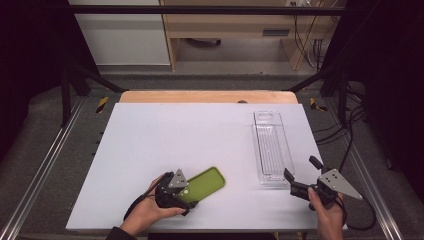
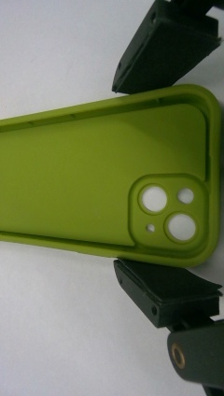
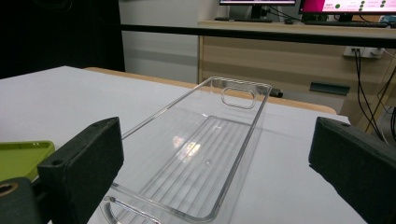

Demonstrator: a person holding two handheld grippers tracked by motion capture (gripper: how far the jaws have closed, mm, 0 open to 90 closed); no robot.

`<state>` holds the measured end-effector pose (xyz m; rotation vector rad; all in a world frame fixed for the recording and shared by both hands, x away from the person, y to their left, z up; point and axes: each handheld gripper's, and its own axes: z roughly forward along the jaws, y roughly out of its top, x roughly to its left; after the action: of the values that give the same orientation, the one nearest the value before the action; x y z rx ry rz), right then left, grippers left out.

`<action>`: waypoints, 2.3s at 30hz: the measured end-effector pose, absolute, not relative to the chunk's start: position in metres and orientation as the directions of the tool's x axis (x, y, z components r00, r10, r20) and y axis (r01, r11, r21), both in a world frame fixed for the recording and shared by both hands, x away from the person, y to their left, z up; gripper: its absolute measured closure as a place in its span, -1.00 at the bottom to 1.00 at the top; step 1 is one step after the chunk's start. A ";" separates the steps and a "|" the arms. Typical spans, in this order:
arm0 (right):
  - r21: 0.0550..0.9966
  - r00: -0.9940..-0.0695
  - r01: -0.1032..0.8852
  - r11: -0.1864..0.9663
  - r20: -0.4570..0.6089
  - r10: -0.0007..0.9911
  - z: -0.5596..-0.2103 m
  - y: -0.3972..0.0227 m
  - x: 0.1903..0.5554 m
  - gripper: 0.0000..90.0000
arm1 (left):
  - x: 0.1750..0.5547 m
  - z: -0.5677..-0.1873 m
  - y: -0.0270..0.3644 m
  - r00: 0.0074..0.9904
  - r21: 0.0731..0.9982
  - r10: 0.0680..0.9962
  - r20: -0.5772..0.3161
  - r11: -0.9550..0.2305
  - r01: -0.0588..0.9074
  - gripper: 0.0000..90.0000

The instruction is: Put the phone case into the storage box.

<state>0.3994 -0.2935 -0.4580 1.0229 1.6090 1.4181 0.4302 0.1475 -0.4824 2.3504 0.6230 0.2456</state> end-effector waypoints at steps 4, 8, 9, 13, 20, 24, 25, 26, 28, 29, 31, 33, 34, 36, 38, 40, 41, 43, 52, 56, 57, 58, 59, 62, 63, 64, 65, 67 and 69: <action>0.994 -0.402 0.087 0.067 -0.027 0.915 -0.458 -0.294 0.399 -0.92 | 0.429 -0.483 0.150 0.866 0.679 0.499 0.015 -0.641 0.357 -0.66; 0.994 -0.400 0.087 0.069 -0.029 0.916 -0.458 -0.294 0.399 -0.92 | 0.428 -0.483 0.150 0.864 0.681 0.504 0.015 -0.637 0.361 -0.64; 0.994 -0.401 0.086 0.068 -0.028 0.916 -0.457 -0.294 0.399 -0.92 | 0.428 -0.483 0.150 0.863 0.680 0.505 0.017 -0.638 0.361 -0.64; 0.994 -0.408 0.081 0.071 -0.032 0.912 -0.455 -0.292 0.398 -0.92 | 0.428 -0.479 0.151 0.860 0.692 0.509 0.032 -0.632 0.349 -0.64; 0.986 -0.451 0.064 0.151 -0.107 0.886 -0.438 -0.272 0.398 -0.92 | 0.431 -0.465 0.155 0.866 0.705 0.498 0.048 -0.631 0.324 -0.63; 0.967 -0.493 0.091 0.240 -0.166 0.854 -0.428 -0.255 0.404 -0.92 | 0.437 -0.447 0.158 0.871 0.703 0.486 0.070 -0.644 0.302 -0.64; 0.962 -0.506 0.090 0.257 -0.178 0.844 -0.426 -0.251 0.406 -0.92 | 0.439 -0.444 0.158 0.872 0.702 0.484 0.066 -0.644 0.304 -0.64; 0.958 -0.516 0.098 0.269 -0.183 0.837 -0.423 -0.248 0.408 -0.93 | 0.441 -0.442 0.159 0.873 0.697 0.482 0.071 -0.650 0.302 -0.64; 0.951 -0.540 0.109 0.290 -0.188 0.821 -0.419 -0.240 0.412 -0.93 | 0.445 -0.438 0.160 0.874 0.688 0.479 0.080 -0.661 0.299 -0.64; 0.950 -0.560 0.116 0.289 -0.177 0.809 -0.417 -0.236 0.413 -0.91 | 0.447 -0.435 0.160 0.874 0.683 0.478 0.087 -0.667 0.297 -0.64; 0.934 -0.592 0.126 0.334 -0.199 0.781 -0.413 -0.227 0.416 -0.91 | 0.451 -0.431 0.161 0.873 0.685 0.480 0.089 -0.665 0.296 -0.64; 0.918 -0.617 0.124 0.378 -0.227 0.754 -0.411 -0.218 0.420 -0.90 | 0.454 -0.425 0.160 0.875 0.684 0.475 0.096 -0.670 0.289 -0.64; 0.918 -0.617 0.124 0.378 -0.227 0.754 -0.411 -0.218 0.420 -0.90 | 0.454 -0.425 0.160 0.875 0.684 0.475 0.096 -0.670 0.289 -0.64; 0.883 -0.658 0.124 0.454 -0.269 0.703 -0.405 -0.205 0.425 -0.87 | 0.456 -0.419 0.160 0.876 0.678 0.469 0.111 -0.680 0.278 -0.64; 0.859 -0.682 0.117 0.498 -0.295 0.669 -0.401 -0.196 0.429 -0.87 | 0.458 -0.412 0.158 0.879 0.675 0.461 0.121 -0.688 0.268 -0.64; 0.835 -0.704 0.110 0.539 -0.318 0.635 -0.397 -0.186 0.432 -0.87 | 0.458 -0.410 0.157 0.878 0.675 0.463 0.123 -0.687 0.269 -0.64; 0.823 -0.715 0.104 0.558 -0.328 0.617 -0.396 -0.182 0.433 -0.87 | 0.457 -0.408 0.155 0.880 0.671 0.457 0.129 -0.694 0.261 -0.64; 0.799 -0.736 0.091 0.594 -0.349 0.581 -0.393 -0.173 0.435 -0.86 | 0.456 -0.405 0.153 0.882 0.667 0.452 0.133 -0.699 0.257 -0.64; 0.727 -0.778 0.010 0.687 -0.426 0.462 -0.378 -0.142 0.437 -0.83 | 0.455 -0.386 0.153 0.883 0.638 0.436 0.175 -0.733 0.235 -0.64; 0.698 -0.784 -0.027 0.715 -0.459 0.418 -0.371 -0.130 0.436 -0.81 | 0.455 -0.380 0.151 0.885 0.625 0.426 0.188 -0.747 0.227 -0.64; 0.687 -0.784 -0.042 0.725 -0.472 0.402 -0.369 -0.127 0.436 -0.81 | 0.455 -0.380 0.151 0.885 0.625 0.426 0.189 -0.747 0.226 -0.64; 0.678 -0.785 -0.054 0.733 -0.483 0.389 -0.368 -0.125 0.436 -0.81 | 0.455 -0.379 0.151 0.885 0.624 0.424 0.189 -0.748 0.225 -0.64; 0.672 -0.786 -0.063 0.738 -0.489 0.378 -0.367 -0.124 0.435 -0.80 | 0.455 -0.379 0.150 0.886 0.622 0.423 0.191 -0.750 0.224 -0.64; 0.662 -0.792 -0.077 0.746 -0.495 0.358 -0.366 -0.119 0.435 -0.80 | 0.455 -0.381 0.149 0.888 0.615 0.418 0.191 -0.756 0.224 -0.64; 0.659 -0.793 -0.078 0.748 -0.495 0.354 -0.366 -0.117 0.435 -0.80 | 0.455 -0.382 0.149 0.887 0.615 0.419 0.191 -0.756 0.224 -0.64; 0.658 -0.795 -0.078 0.749 -0.495 0.352 -0.367 -0.116 0.435 -0.80 | 0.455 -0.383 0.149 0.889 0.611 0.416 0.192 -0.759 0.223 -0.64; 0.653 -0.795 -0.083 0.753 -0.499 0.345 -0.367 -0.115 0.435 -0.80 | 0.455 -0.383 0.149 0.891 0.608 0.411 0.194 -0.763 0.219 -0.64; 0.642 -0.796 -0.086 0.762 -0.504 0.335 -0.368 -0.114 0.435 -0.80 | 0.455 -0.385 0.149 0.893 0.605 0.405 0.197 -0.767 0.214 -0.64; 0.636 -0.798 -0.093 0.766 -0.508 0.325 -0.370 -0.111 0.434 -0.79 | 0.455 -0.387 0.149 0.893 0.602 0.405 0.194 -0.768 0.217 -0.64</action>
<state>0.4344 -0.1115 -0.3703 0.1723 2.3406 0.8857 0.4551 0.1487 -0.3873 2.4649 0.4466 0.4214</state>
